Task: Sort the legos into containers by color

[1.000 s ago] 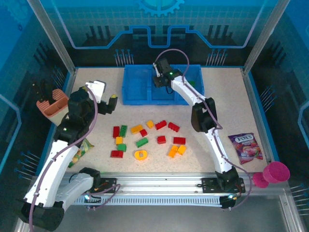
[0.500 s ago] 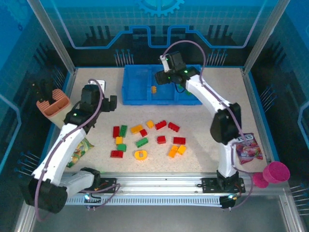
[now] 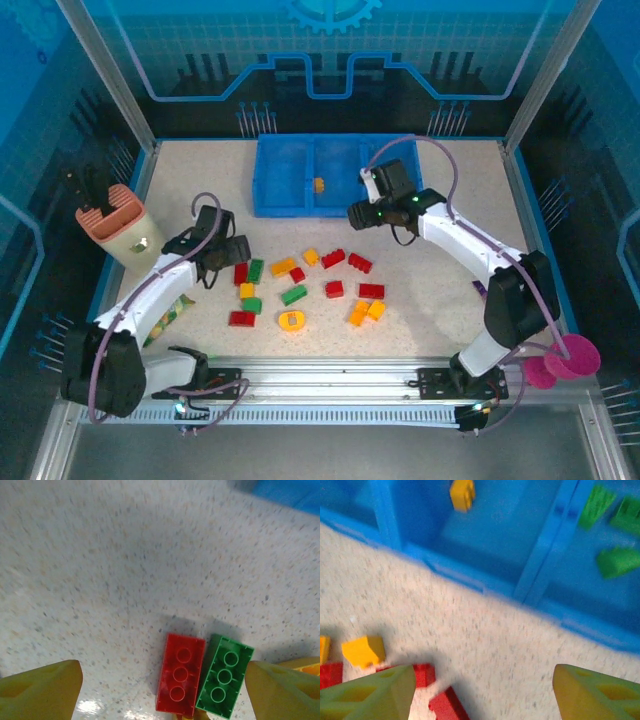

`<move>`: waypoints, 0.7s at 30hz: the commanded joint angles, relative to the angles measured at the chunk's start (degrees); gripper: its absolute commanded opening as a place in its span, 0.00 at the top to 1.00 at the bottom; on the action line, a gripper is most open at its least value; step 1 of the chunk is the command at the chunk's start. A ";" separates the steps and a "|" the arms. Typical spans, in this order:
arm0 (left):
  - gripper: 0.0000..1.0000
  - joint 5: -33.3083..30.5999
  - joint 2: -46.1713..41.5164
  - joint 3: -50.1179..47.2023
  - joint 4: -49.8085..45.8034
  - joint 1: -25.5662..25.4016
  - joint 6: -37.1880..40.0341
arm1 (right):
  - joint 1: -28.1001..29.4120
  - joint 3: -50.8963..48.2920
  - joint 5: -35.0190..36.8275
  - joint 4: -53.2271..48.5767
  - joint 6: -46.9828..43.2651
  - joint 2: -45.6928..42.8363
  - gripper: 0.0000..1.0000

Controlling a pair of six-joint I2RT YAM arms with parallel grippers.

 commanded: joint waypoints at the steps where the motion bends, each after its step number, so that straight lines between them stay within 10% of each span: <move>1: 0.15 2.81 1.73 -1.96 2.53 -0.31 -4.65 | -1.07 -3.12 -2.21 1.93 1.96 -2.71 0.26; 21: 0.21 5.25 13.52 -1.44 8.10 -0.27 -7.93 | -1.21 -4.26 -2.18 0.35 1.93 -1.73 0.26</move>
